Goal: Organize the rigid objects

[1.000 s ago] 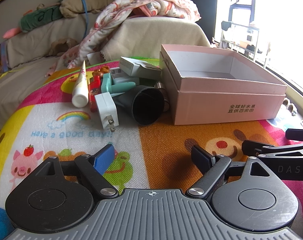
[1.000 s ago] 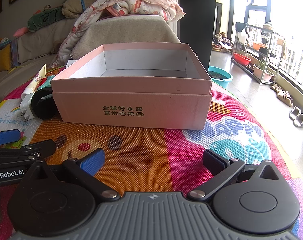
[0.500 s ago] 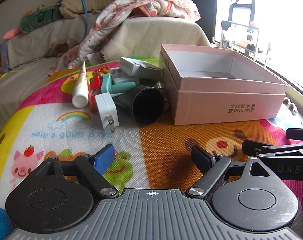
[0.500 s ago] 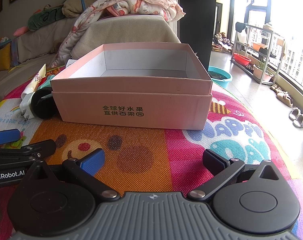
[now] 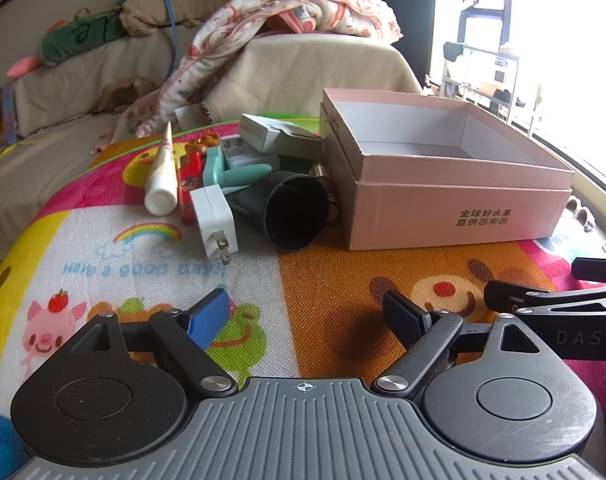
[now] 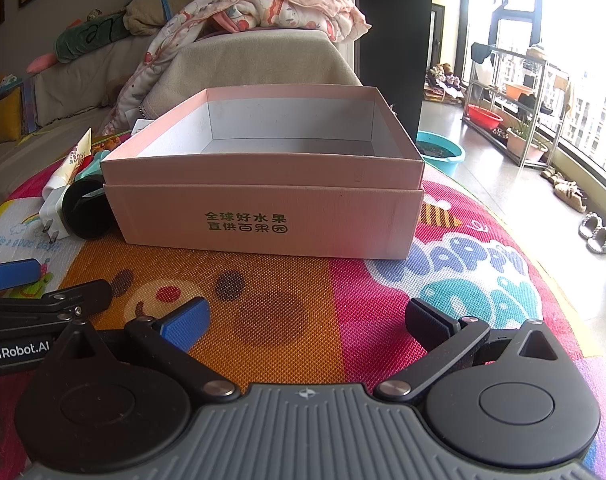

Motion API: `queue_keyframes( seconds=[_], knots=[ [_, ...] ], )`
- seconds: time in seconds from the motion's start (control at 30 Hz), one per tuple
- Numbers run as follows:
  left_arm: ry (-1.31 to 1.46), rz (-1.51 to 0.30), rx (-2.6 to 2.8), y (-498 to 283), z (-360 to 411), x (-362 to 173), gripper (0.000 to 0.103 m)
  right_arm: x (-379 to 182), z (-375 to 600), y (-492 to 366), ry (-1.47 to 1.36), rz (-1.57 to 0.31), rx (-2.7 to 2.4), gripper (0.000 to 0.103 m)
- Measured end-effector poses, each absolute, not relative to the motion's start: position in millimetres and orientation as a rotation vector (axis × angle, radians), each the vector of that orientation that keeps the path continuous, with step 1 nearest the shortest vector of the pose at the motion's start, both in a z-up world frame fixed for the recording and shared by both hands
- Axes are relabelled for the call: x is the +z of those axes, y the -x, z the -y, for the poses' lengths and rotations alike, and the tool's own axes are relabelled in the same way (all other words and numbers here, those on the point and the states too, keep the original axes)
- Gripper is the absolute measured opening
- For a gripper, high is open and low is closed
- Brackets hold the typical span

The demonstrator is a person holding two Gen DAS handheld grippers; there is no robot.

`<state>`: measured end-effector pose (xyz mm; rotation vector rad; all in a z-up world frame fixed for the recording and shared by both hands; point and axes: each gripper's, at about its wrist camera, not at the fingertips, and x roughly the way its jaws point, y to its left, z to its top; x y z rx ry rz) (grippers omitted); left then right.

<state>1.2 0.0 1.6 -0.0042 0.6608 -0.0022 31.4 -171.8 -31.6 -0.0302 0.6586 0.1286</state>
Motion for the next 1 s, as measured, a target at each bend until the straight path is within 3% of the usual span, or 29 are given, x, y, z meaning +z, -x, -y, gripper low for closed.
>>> queue_keyframes(
  seconds=[0.27, 0.37, 0.43, 0.57, 0.7, 0.9, 0.97, 1.0],
  knots=[
    [0.081, -0.633, -0.007, 7.1, -15.9, 6.6, 0.085, -24.1, 174.6, -42.9, 0.058, -0.746, 0.176, 0.103],
    [0.109, -0.527, 0.009, 9.7, -36.7, 28.1, 0.085, -22.1, 174.2, -45.1, 0.072, -0.766, 0.187, 0.103],
    [0.140, -0.472, 0.008, -2.1, -61.8, 46.2, 0.084, -21.2, 173.5, -44.8, 0.088, -0.768, 0.197, 0.103],
    [0.209, -0.572, 0.035, -67.9, -118.8, 59.0, 0.081, -22.1, 176.0, -45.6, 0.101, -0.760, 0.228, 0.103],
    [0.246, -0.631, 0.092, -114.0, -146.9, 45.2, 0.047, -21.7, 176.6, -44.3, 0.099, -0.753, 0.232, 0.103],
    [0.224, -0.691, 0.115, -143.4, -150.8, 24.2, 0.048, -22.5, 176.0, -43.2, 0.081, -0.739, 0.217, 0.103],
    [0.214, -0.686, 0.126, -141.7, -153.9, 21.2, 0.041, -22.7, 175.3, -43.3, 0.066, -0.731, 0.200, 0.103],
    [0.220, -0.692, 0.122, -137.3, -155.1, 18.6, 0.032, -22.5, 174.9, -43.7, 0.064, -0.729, 0.195, 0.103]
  ],
)
